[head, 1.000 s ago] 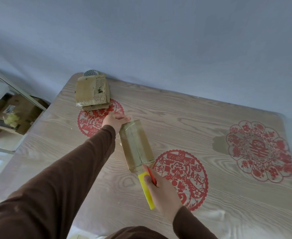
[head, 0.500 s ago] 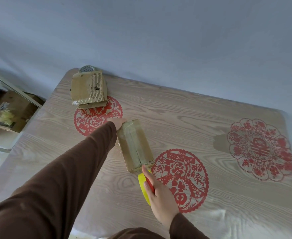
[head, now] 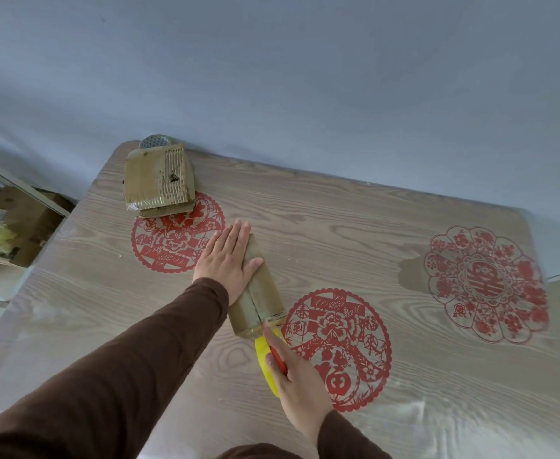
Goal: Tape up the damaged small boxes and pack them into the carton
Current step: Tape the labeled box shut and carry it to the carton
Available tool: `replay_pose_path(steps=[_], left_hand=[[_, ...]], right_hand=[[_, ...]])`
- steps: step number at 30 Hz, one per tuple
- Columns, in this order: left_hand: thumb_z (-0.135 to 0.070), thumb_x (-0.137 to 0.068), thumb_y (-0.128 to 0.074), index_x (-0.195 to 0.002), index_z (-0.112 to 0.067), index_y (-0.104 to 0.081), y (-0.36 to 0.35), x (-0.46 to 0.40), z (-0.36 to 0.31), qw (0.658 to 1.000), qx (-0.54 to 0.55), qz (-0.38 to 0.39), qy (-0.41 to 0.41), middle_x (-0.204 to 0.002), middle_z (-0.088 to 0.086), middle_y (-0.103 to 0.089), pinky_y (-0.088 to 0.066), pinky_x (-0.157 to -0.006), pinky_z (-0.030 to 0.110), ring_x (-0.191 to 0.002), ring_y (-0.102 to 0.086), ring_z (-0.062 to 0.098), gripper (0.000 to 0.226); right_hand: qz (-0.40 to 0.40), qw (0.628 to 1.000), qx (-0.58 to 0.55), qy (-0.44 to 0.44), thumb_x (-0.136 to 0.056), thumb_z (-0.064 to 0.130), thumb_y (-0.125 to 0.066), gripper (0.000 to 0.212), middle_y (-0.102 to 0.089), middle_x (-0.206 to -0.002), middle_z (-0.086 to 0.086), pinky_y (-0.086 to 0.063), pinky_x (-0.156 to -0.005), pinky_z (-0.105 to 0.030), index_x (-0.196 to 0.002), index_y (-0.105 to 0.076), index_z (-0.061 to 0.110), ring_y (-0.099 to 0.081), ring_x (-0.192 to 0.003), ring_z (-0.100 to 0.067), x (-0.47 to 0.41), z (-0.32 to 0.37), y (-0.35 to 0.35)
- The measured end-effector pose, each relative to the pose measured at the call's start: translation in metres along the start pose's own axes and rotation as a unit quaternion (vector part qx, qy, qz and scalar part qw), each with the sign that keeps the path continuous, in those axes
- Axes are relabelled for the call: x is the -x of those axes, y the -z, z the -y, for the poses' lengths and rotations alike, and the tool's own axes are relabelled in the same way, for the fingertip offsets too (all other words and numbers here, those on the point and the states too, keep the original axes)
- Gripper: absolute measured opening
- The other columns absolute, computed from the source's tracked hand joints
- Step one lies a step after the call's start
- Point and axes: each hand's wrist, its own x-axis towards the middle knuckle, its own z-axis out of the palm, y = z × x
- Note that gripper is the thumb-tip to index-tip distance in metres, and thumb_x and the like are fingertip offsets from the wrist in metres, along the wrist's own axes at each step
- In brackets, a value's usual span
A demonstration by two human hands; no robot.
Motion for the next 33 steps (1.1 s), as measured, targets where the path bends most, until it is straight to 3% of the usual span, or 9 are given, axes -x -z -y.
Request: replay_pose_path(steps=[4, 10, 15, 19, 21, 23, 25, 28, 33], left_hand=[[-0.067, -0.097, 0.001, -0.159, -0.019, 0.012, 0.002, 0.003, -0.001, 0.999, -0.030, -0.008, 0.013, -0.169, 0.003, 0.008, 0.008, -0.125, 0.036, -0.154, 0.013, 0.016, 0.080], [-0.072, -0.094, 0.007, -0.159, -0.011, 0.011, -0.014, 0.059, -0.030, 1.000, -0.005, 0.010, -0.027, -0.166, 0.011, 0.015, 0.008, -0.125, 0.036, -0.153, 0.016, 0.023, 0.089], [-0.075, -0.094, 0.001, -0.161, -0.013, 0.001, -0.018, 0.054, -0.027, 1.000, -0.005, 0.005, -0.023, -0.168, 0.008, 0.003, 0.006, -0.124, 0.035, -0.155, 0.007, 0.022, 0.091], [-0.078, -0.089, 0.008, -0.159, -0.015, 0.011, -0.012, 0.053, -0.029, 0.999, 0.005, 0.026, -0.025, -0.167, 0.006, 0.016, 0.012, -0.123, 0.035, -0.153, 0.020, 0.020, 0.094], [-0.078, -0.089, 0.002, -0.158, -0.016, 0.014, -0.007, 0.058, -0.025, 0.998, 0.017, 0.038, -0.047, -0.164, 0.005, 0.024, 0.014, -0.123, 0.037, -0.151, 0.027, 0.020, 0.093], [-0.068, -0.098, -0.008, -0.161, -0.016, 0.000, -0.009, 0.077, -0.022, 0.997, 0.003, 0.005, -0.079, -0.167, 0.009, 0.012, 0.006, -0.124, 0.043, -0.154, 0.017, 0.023, 0.082], [-0.059, -0.104, -0.012, -0.162, -0.020, -0.008, -0.018, 0.099, -0.018, 0.996, 0.007, -0.011, -0.084, -0.168, 0.009, 0.004, 0.000, -0.124, 0.044, -0.156, 0.007, 0.025, 0.070], [-0.064, -0.102, -0.015, -0.162, -0.027, -0.003, -0.022, 0.102, -0.018, 0.997, 0.036, -0.007, -0.064, -0.168, 0.006, 0.005, 0.002, -0.124, 0.043, -0.155, 0.010, 0.024, 0.070], [-0.069, -0.091, -0.034, -0.159, -0.037, 0.009, -0.019, 0.093, -0.021, 0.995, 0.060, 0.047, -0.059, -0.167, -0.002, 0.018, 0.003, -0.122, 0.058, -0.152, 0.023, 0.020, 0.087]], right_hand=[[0.006, 1.000, -0.006, -0.006, -0.106, 0.050, -0.032, 0.050, -0.068, -0.101, 0.015, -0.051, -0.075, -0.018, -0.149, -0.011, 0.064, -0.064, -0.083, -0.001, -0.002, -0.009, -0.007], [0.012, 1.000, -0.018, -0.005, -0.100, 0.063, -0.026, 0.054, -0.052, -0.118, 0.035, -0.045, -0.088, -0.009, -0.150, -0.005, 0.063, -0.058, -0.099, 0.011, 0.000, -0.005, -0.010], [0.015, 0.999, -0.031, -0.024, -0.108, 0.040, -0.037, 0.052, -0.047, -0.081, 0.031, -0.040, -0.067, -0.008, -0.145, -0.008, 0.063, -0.053, -0.070, 0.013, -0.004, -0.007, -0.006], [0.033, 0.998, -0.046, -0.028, -0.108, 0.039, -0.038, 0.055, -0.055, -0.099, 0.033, -0.043, -0.072, -0.007, -0.149, -0.007, 0.059, -0.057, -0.079, 0.016, -0.004, -0.009, -0.006], [0.041, 0.997, -0.062, -0.032, -0.108, 0.039, -0.037, 0.057, -0.049, -0.127, 0.033, -0.037, -0.081, 0.001, -0.150, -0.005, 0.058, -0.050, -0.098, 0.019, -0.003, -0.008, -0.005], [0.047, 0.996, -0.069, -0.029, -0.108, 0.040, -0.037, 0.058, -0.030, -0.143, 0.034, -0.027, -0.090, 0.006, -0.152, -0.005, 0.058, -0.037, -0.119, 0.018, -0.003, -0.010, -0.003], [0.051, 0.995, -0.079, -0.025, -0.108, 0.040, -0.038, 0.058, -0.026, -0.142, 0.039, -0.024, -0.093, 0.006, -0.152, -0.007, 0.060, -0.031, -0.117, 0.029, -0.004, -0.013, -0.004], [0.037, 0.992, -0.119, -0.013, -0.107, 0.042, -0.042, 0.057, -0.025, -0.144, 0.045, -0.026, -0.097, 0.002, -0.153, -0.012, 0.059, -0.028, -0.121, 0.034, -0.004, -0.015, -0.007], [-0.029, 0.981, -0.184, -0.045, -0.104, 0.038, -0.050, 0.045, -0.052, -0.140, 0.020, -0.045, -0.107, -0.025, -0.144, -0.030, 0.046, -0.054, -0.126, 0.000, -0.009, -0.027, -0.005]])
